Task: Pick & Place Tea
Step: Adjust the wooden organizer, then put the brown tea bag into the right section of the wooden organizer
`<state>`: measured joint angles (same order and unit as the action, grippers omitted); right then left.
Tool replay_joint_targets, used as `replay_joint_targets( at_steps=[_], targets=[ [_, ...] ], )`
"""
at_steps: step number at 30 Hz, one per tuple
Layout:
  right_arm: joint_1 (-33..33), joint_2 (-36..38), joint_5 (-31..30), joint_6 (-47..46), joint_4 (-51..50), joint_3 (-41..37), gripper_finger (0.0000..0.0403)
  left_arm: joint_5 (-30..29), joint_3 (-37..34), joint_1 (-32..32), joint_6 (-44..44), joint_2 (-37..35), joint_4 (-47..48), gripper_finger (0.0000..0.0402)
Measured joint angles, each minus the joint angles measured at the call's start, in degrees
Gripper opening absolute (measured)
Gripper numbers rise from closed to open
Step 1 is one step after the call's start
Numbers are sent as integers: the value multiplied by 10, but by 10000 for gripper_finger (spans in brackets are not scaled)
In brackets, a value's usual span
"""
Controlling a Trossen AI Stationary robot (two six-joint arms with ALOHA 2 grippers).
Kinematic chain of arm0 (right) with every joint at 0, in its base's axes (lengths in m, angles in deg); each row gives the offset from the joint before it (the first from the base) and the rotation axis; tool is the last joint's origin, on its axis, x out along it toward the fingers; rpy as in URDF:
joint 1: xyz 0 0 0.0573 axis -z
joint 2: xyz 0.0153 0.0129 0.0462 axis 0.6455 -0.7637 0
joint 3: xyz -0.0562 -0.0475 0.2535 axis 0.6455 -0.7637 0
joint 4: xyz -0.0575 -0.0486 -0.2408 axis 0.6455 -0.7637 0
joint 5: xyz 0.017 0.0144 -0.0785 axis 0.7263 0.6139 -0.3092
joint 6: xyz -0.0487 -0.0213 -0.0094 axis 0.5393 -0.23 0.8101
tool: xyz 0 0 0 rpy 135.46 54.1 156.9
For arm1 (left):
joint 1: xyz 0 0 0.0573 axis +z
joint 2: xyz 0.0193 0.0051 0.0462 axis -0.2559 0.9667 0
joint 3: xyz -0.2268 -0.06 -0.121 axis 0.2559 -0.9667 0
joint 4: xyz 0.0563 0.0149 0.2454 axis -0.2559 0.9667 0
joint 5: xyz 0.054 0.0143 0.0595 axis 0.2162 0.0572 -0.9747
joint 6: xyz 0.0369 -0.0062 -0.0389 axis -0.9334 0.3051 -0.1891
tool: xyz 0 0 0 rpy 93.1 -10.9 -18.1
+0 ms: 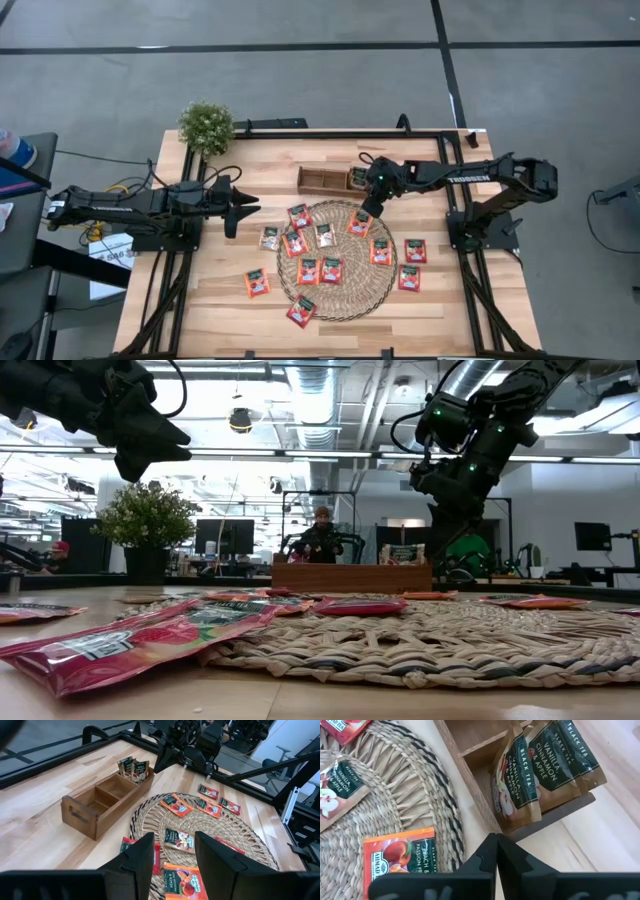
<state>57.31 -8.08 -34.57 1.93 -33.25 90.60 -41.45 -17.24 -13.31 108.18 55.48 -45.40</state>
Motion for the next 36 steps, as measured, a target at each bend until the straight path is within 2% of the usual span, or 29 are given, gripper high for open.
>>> replay_joint_targets(
  at_steps=[11, 14, 18, 21, 26, 31, 36],
  targets=[
    [5, 0, 5, 15, 16, 0, 0, 0, 0, 0, -2, 0, 0, 133],
    [-7, 6, 56, 10, 21, 7, 0, 0, 0, 0, 0, 0, 0, 133],
    [-42, 29, 141, -6, -36, 45, 0, 2, 0, 0, 7, 0, 0, 133],
    [-85, 51, 172, -20, -51, 84, 0, 6, 0, 0, 10, 0, 0, 133],
    [-156, 71, 162, -40, -77, 119, 0, 6, 0, 0, 34, 0, 0, 133],
    [-220, 71, 119, -110, -142, 120, 0, 28, 0, 0, 96, 0, 0, 133],
    [-276, 46, 70, -114, -61, 120, 0, 44, 0, 0, 99, 0, 0, 133]
  ],
)
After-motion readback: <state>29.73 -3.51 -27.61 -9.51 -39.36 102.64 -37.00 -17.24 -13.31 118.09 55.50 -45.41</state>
